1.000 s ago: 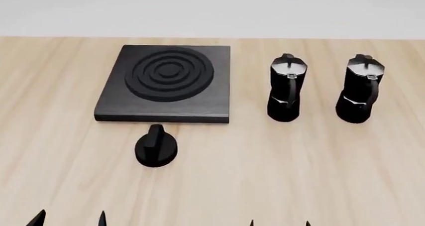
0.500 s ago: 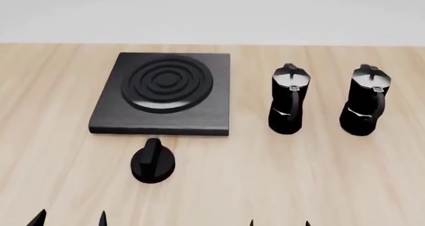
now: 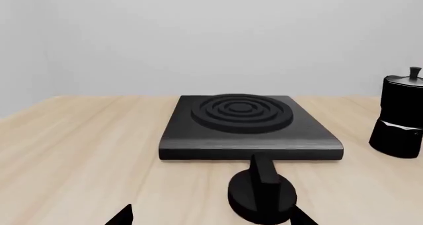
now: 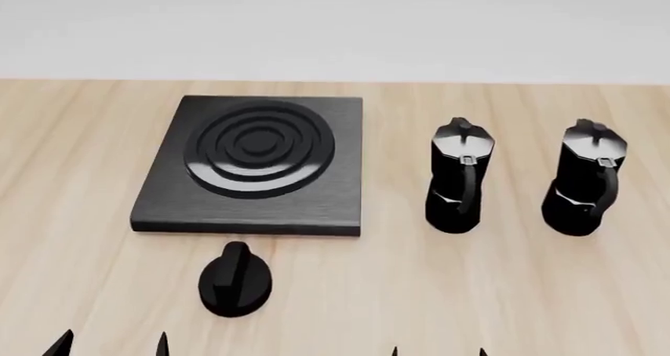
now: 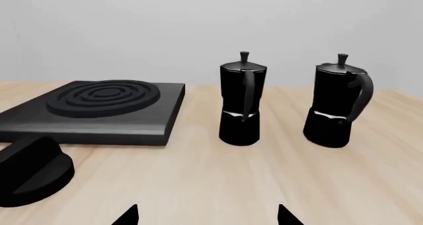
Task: Put the right moka pot on the stove.
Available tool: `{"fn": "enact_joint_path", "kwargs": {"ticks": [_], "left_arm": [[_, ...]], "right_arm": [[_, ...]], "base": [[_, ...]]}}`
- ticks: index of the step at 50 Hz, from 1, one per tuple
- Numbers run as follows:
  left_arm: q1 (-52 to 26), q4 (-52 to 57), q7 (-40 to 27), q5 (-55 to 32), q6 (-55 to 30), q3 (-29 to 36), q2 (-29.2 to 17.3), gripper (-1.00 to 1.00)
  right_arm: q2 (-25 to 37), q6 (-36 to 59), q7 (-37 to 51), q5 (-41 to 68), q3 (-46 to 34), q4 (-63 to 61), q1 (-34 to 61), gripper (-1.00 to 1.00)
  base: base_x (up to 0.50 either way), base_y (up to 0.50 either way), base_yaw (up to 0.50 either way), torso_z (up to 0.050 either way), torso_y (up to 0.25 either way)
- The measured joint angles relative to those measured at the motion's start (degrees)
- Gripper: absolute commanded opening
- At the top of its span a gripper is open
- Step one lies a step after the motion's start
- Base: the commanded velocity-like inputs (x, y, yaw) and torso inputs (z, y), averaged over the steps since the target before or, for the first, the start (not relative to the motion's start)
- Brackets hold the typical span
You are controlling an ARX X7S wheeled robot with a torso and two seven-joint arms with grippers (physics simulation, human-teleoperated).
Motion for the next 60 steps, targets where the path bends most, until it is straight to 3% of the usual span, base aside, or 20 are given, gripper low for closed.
{"fn": "enact_joint_path", "kwargs": {"ticks": [60], "left_arm": [[-0.3,0.0,-1.3,-1.4,0.3,1.3,-1.1,1.0]], "right_arm": [[0.8,-1.3,1.0,1.2,-1.4,1.7,0.7,1.0]], "base": [[0.13,0.0,0.0,0.0,0.0]]}}
